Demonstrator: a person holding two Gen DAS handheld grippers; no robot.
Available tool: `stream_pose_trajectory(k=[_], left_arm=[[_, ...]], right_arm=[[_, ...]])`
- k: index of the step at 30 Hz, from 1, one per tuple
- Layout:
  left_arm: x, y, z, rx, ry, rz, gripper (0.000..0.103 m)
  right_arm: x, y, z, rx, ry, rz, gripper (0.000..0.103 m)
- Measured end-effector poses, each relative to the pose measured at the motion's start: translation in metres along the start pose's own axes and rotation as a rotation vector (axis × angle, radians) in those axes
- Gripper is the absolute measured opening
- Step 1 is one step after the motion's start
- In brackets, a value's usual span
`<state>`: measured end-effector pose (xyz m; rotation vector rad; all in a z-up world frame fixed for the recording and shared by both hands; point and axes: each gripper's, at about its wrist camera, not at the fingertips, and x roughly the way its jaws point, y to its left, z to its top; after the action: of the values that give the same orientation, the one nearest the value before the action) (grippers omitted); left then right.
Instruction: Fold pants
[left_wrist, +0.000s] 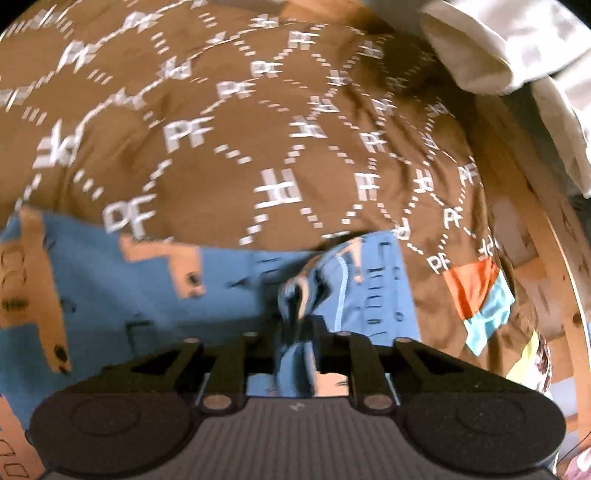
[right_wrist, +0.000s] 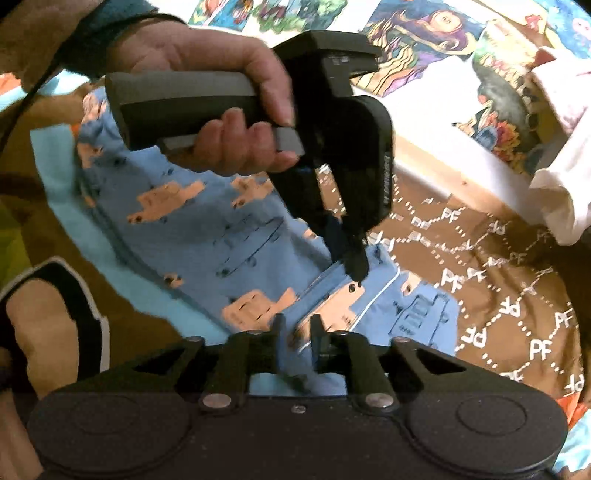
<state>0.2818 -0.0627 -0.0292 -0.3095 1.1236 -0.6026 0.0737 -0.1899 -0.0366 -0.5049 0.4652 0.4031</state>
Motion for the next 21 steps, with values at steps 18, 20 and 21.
stream_pose_trajectory(k=[18, 20, 21], left_arm=[[-0.001, -0.007, 0.005, 0.016, -0.068, -0.016, 0.04], [0.002, -0.005, 0.007, -0.008, -0.056, 0.007, 0.031], [0.003, -0.004, 0.007, -0.016, -0.054, 0.015, 0.027]], right_arm=[[0.036, 0.01, 0.007, -0.062, 0.053, -0.068, 0.045], [0.04, 0.01, 0.006, -0.054, 0.062, -0.064, 0.041], [0.041, 0.009, 0.006, -0.045, 0.062, -0.064, 0.04]])
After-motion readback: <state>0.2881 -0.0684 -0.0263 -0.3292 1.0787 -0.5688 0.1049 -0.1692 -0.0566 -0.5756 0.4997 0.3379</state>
